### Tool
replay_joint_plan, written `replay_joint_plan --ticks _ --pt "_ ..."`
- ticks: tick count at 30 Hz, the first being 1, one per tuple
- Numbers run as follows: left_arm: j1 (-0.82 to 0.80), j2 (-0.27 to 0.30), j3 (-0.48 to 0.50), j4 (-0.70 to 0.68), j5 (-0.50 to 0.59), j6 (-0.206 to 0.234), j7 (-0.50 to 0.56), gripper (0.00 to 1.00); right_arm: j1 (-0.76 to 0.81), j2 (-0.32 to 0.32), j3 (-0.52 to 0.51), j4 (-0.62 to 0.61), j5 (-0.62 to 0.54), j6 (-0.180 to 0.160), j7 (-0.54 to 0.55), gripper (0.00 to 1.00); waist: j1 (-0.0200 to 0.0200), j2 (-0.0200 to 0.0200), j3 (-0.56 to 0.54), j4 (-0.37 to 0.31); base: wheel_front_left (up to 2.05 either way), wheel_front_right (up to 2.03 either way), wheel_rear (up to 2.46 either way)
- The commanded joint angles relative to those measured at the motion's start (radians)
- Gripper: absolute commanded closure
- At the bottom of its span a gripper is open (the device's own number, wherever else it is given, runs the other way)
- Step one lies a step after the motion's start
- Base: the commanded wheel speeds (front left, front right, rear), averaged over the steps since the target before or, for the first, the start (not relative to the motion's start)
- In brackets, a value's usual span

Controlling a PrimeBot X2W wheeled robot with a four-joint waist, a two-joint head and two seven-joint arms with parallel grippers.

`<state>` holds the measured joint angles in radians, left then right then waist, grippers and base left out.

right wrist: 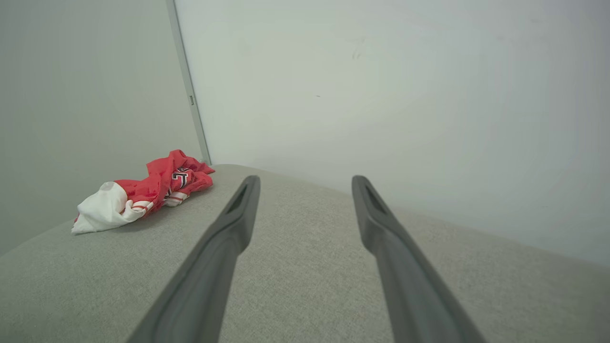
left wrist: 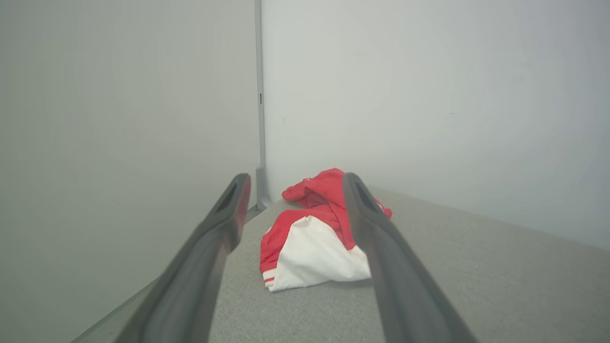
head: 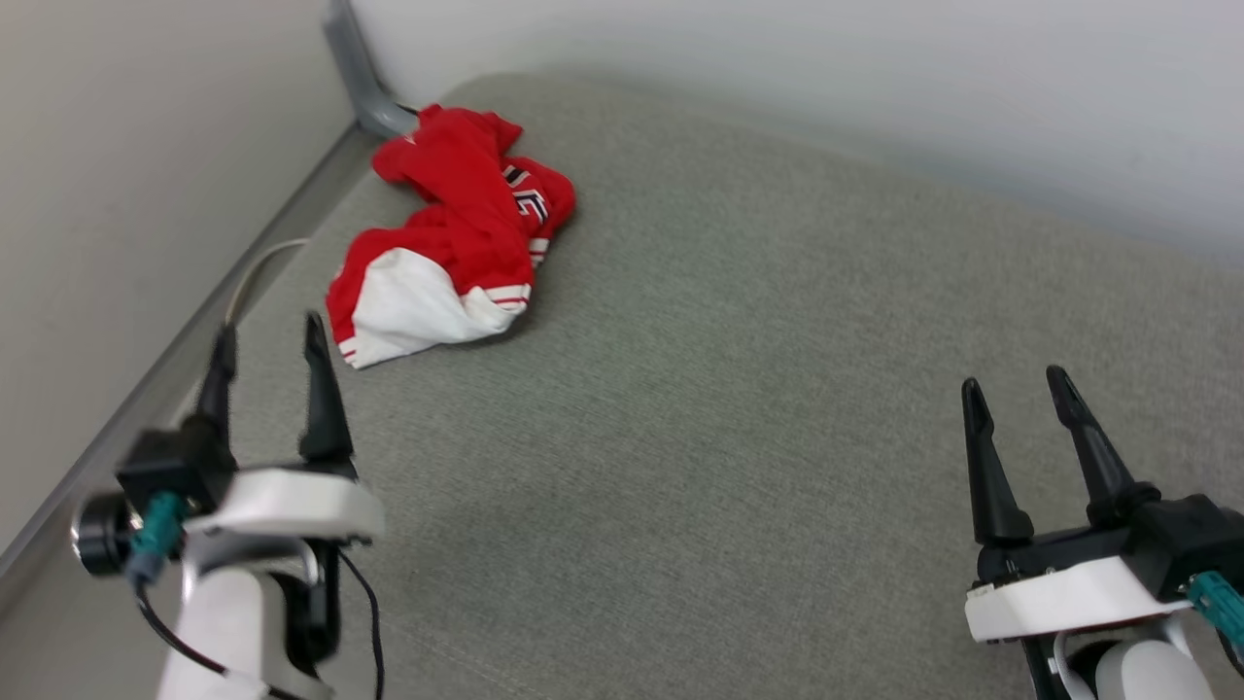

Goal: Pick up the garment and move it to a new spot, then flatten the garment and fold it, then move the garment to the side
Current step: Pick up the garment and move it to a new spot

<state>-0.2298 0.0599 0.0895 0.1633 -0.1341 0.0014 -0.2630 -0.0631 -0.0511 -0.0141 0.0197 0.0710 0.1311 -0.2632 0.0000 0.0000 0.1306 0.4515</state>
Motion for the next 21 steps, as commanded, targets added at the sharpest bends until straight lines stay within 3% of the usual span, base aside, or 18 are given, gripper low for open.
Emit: replay_joint_plan --ticks 1,9,15,21 --pt "-0.037 0.01 0.012 0.002 0.001 -0.011 -0.003 0.0 -0.019 0.002 -0.003 -0.009 -0.013 -0.001 -0.002 0.0 0.0 0.0 0.054 -0.036 0.0 0.0 0.0" --pt "-0.276 0.07 0.108 0.043 -0.032 -0.078 -0.003 0.0 -0.094 0.002 -0.004 -0.08 -0.081 -0.001 -0.002 0.0 0.0 0.0 0.209 -0.099 0.0 0.0 0.0" --pt "-0.434 0.153 0.123 0.148 -0.112 -0.121 0.002 0.0 -0.14 0.001 -0.005 -0.13 -0.118 -0.001 -0.002 0.0 0.0 0.0 0.3 -0.133 0.0 0.0 0.0" --pt "-0.548 0.274 0.037 0.251 -0.227 -0.13 0.158 0.0 -0.169 -0.003 -0.012 -0.169 -0.141 -0.001 -0.002 0.0 0.0 0.0 0.357 -0.158 0.0 0.0 0.0"
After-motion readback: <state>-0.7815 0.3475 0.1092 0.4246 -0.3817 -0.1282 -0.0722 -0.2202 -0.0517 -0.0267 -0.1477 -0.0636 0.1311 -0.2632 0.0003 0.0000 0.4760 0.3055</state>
